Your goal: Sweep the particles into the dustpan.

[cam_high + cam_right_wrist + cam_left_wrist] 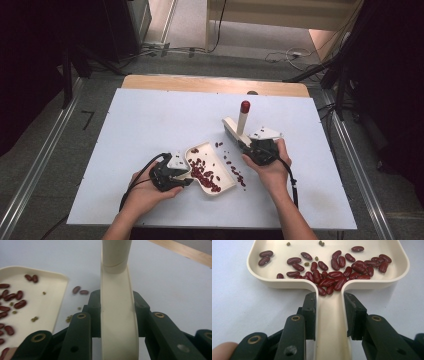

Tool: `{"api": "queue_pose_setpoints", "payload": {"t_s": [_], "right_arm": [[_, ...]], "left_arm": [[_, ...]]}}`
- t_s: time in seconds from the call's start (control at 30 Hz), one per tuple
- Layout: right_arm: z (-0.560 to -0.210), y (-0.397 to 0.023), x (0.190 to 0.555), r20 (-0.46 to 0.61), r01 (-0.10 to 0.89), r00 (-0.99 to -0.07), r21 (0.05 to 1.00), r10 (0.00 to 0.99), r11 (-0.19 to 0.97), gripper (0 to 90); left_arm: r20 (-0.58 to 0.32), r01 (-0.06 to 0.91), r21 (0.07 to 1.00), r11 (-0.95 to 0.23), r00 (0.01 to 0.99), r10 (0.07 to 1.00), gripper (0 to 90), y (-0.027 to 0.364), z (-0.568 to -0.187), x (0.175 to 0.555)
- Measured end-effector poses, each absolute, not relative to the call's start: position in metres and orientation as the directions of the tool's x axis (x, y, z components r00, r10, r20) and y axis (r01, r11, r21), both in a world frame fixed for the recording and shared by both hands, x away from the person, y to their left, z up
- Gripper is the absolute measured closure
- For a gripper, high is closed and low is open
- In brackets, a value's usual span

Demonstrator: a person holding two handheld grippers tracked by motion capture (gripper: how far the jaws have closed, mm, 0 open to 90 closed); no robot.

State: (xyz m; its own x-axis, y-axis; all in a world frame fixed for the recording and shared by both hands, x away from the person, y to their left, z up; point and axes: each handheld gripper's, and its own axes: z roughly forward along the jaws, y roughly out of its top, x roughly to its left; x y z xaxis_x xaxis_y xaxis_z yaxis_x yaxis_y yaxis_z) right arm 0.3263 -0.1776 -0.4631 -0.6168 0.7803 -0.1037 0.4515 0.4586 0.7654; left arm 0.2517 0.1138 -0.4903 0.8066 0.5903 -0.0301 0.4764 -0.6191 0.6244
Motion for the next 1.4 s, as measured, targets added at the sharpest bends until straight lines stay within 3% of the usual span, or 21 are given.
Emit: {"api": "queue_pose_setpoints", "payload": {"t_s": [0.53,1.03,1.4], "right_arm": [[-0.464,-0.146,0.294,-0.106,0.401,-0.709,0.753,0.698,0.522,65.6],[-0.452,-0.126,0.263,-0.083,0.308,-0.830,0.756,0.552,0.577,65.6],[-0.430,-0.181,0.263,-0.037,0.356,-0.738,0.827,0.674,0.436,65.6]], "left_arm": [[-0.035,0.484,0.616,-0.621,0.805,0.593,66.2,0.113,-0.494,0.252],[-0.032,0.478,0.619,-0.623,0.808,0.589,66.2,0.114,-0.496,0.252],[-0.020,0.463,0.618,-0.635,0.817,0.576,66.2,0.114,-0.495,0.246]]}}
